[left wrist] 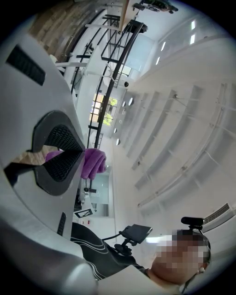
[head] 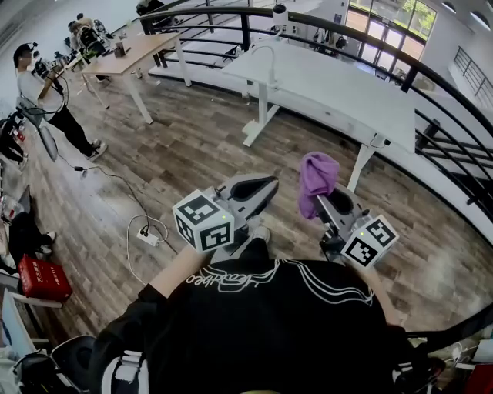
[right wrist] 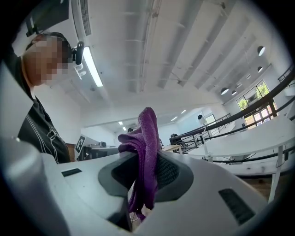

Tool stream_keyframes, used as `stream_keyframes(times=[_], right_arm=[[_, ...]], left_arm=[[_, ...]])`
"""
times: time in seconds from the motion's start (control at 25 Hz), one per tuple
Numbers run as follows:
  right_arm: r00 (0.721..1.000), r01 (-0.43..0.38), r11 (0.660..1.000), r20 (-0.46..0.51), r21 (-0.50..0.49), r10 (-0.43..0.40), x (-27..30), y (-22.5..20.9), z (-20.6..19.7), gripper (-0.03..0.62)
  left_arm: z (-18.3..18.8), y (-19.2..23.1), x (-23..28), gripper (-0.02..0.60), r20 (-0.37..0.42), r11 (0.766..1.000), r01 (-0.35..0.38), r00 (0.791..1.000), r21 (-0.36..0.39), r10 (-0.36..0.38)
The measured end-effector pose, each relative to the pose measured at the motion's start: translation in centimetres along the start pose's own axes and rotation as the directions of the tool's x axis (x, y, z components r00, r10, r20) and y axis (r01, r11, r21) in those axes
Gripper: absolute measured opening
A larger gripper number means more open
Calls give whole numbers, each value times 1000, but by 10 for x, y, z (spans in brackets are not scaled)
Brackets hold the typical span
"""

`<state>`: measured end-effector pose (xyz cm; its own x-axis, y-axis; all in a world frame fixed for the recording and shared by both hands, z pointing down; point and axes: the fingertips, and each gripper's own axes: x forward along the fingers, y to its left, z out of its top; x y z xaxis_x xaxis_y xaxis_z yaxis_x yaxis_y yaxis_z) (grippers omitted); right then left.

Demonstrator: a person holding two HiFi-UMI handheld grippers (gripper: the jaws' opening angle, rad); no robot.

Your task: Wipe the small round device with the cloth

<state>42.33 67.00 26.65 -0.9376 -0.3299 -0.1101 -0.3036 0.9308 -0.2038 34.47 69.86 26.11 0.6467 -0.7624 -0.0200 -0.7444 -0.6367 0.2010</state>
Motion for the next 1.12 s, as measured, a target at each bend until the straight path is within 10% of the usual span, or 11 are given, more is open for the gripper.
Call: stream_keyframes(times=[0.44, 1.12], right_arm=[[999, 37, 997, -33, 70, -34, 100, -114, -42, 72], [994, 106, 984, -38, 142, -102, 433, -408, -29, 72]], left_arm=[[-27, 142, 64, 8, -69, 1000, 14, 998, -18, -15], [40, 574, 207, 8, -113, 993, 32, 993, -117, -45]])
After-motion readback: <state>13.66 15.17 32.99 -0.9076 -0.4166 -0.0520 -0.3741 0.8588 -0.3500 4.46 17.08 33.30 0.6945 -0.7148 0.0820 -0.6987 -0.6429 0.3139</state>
